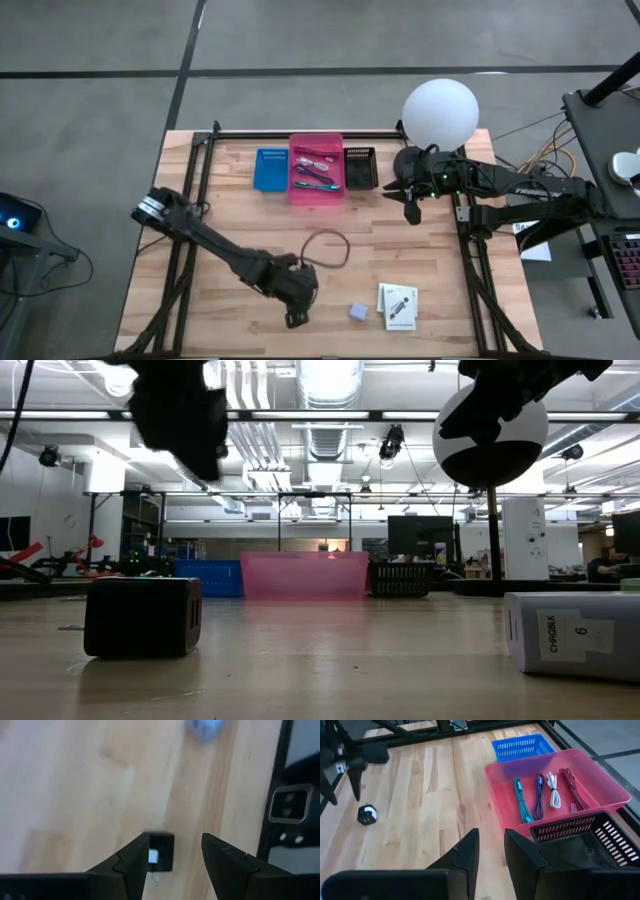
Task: Pick and place items into bin
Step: Put the black charger adapter into the blue bin
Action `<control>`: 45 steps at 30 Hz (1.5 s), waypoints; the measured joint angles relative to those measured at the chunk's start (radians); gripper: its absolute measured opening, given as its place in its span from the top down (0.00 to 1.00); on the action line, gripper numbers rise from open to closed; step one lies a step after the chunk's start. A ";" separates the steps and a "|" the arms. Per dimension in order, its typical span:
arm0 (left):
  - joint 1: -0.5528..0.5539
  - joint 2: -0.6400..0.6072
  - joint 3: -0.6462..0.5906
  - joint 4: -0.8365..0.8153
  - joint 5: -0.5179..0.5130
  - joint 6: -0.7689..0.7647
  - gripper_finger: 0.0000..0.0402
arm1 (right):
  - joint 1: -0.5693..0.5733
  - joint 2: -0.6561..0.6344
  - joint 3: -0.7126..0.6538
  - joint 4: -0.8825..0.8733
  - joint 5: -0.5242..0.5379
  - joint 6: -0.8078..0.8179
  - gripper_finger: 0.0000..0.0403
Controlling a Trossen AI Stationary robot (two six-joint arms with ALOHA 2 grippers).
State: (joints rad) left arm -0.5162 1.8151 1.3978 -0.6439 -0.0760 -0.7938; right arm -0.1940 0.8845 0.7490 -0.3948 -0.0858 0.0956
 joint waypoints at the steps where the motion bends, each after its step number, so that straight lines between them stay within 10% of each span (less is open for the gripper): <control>1: -0.004 0.017 0.004 -0.003 0.010 -0.006 0.59 | 0.000 0.000 0.000 0.000 0.000 0.002 0.80; 25: -0.009 0.086 -0.002 0.008 0.092 -0.011 0.58 | 0.000 0.001 -0.002 0.002 0.001 -0.002 0.80; 45: 0.004 0.099 -0.020 0.023 0.092 -0.008 0.33 | 0.000 0.001 -0.002 0.002 0.003 -0.026 0.80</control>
State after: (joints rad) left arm -0.5121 1.9142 1.3773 -0.6206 0.0163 -0.8019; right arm -0.1944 0.8852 0.7475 -0.3927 -0.0829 0.0695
